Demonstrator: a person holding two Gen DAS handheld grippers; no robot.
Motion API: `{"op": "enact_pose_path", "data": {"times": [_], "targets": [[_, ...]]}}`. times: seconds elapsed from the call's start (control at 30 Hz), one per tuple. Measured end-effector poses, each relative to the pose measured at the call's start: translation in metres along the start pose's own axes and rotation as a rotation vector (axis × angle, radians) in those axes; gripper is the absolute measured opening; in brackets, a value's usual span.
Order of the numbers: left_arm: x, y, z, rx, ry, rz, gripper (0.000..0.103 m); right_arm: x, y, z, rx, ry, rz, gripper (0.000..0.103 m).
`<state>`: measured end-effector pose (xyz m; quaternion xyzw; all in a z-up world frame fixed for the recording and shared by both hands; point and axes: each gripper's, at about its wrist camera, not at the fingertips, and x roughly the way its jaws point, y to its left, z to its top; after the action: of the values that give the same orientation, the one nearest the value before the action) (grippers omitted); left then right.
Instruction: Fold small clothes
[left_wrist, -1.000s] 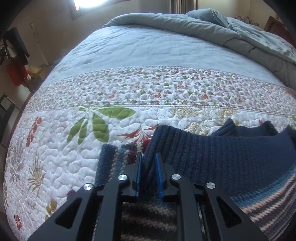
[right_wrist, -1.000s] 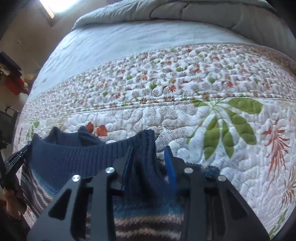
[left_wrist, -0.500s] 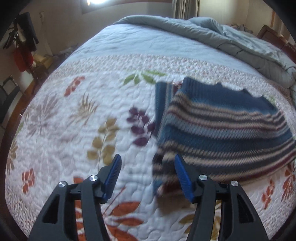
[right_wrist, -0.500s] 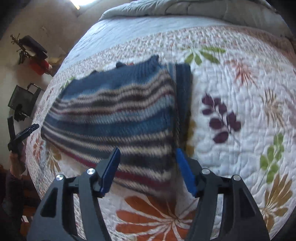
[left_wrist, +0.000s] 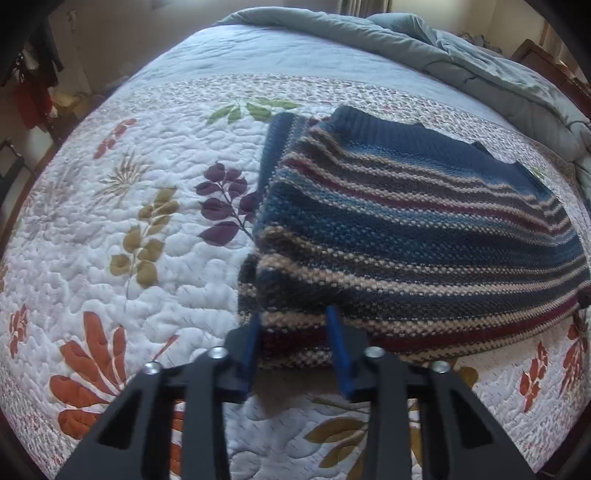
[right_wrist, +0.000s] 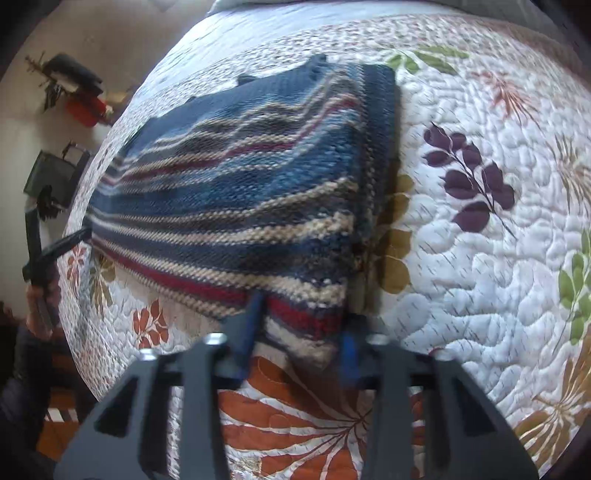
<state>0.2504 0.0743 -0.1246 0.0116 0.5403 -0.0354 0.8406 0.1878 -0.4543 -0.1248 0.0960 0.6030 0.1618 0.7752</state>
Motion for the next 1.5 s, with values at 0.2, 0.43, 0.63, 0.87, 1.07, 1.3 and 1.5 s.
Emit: {"op": "enact_pose_path", "data": {"times": [0.2,0.43,0.63,0.87,1.07,1.3,1.5], "targets": [[-0.007,0.014,0.006,-0.081,0.006,-0.054,0.011,-0.026,0.003,0.0,-0.027,-0.046,0.057,0.02],[0.003,0.016,-0.003,-0.054,0.027,-0.031,0.011,-0.015,-0.012,-0.01,-0.023,0.007,0.044,0.019],[0.015,0.007,-0.004,-0.023,0.032,0.021,0.012,0.012,-0.022,-0.018,0.006,0.046,0.034,0.02],[-0.004,0.009,-0.002,-0.039,0.033,-0.002,0.047,0.001,-0.013,-0.014,0.028,0.04,0.046,0.053],[-0.018,0.025,0.014,-0.077,-0.001,-0.069,0.074,-0.036,-0.017,0.005,0.06,-0.068,0.086,0.086],[0.026,0.022,0.025,-0.137,0.106,-0.137,0.075,-0.013,-0.055,0.021,0.179,-0.025,0.122,0.086],[0.045,0.015,0.034,-0.143,0.12,-0.139,0.085,0.007,-0.066,0.026,0.203,0.002,0.161,0.087]]}}
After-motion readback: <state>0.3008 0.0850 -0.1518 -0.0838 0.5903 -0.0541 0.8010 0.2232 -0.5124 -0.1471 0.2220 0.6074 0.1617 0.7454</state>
